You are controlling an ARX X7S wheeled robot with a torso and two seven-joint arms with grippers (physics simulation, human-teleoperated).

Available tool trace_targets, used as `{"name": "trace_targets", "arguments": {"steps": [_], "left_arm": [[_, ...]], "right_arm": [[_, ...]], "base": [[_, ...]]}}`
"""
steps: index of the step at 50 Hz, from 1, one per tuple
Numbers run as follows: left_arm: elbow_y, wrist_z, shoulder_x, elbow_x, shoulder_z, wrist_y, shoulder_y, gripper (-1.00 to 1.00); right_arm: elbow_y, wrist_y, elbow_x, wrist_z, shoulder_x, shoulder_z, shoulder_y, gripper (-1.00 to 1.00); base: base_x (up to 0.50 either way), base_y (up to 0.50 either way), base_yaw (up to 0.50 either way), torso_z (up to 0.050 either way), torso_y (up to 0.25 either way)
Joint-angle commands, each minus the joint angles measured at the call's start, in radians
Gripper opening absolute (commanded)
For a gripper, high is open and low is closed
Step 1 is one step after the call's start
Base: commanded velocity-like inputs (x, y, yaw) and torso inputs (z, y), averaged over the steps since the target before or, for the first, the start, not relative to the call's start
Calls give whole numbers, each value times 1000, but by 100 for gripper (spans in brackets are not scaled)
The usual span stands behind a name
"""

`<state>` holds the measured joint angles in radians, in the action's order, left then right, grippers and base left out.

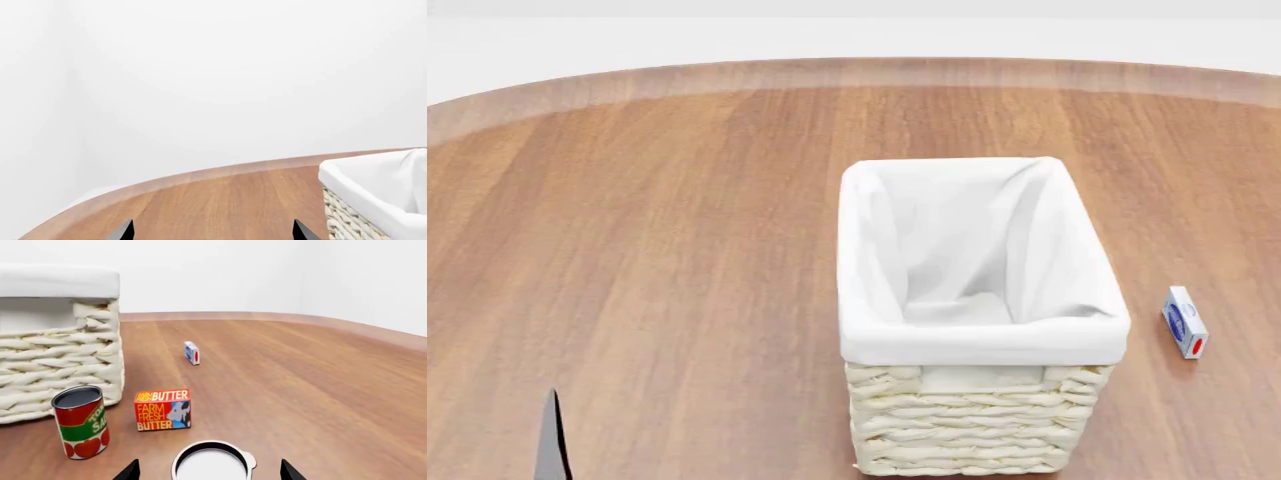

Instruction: Pick up the alphabet soup and put it in the basket.

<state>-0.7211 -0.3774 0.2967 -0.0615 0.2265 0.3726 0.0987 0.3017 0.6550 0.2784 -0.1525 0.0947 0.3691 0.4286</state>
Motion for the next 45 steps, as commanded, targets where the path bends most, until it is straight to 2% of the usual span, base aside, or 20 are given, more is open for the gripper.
{"name": "trace_targets", "arguments": {"steps": [1, 45], "left_arm": [[3, -6, 4, -4, 2, -1, -1, 100], [5, -25, 20, -23, 10, -6, -2, 100]], "right_arm": [[43, 12, -1, 23, 11, 1, -30, 100], [456, 130, -4, 14, 35, -23, -269, 100]], "base": [[0, 0, 0, 0, 0], [0, 0, 0, 0, 0]]}}
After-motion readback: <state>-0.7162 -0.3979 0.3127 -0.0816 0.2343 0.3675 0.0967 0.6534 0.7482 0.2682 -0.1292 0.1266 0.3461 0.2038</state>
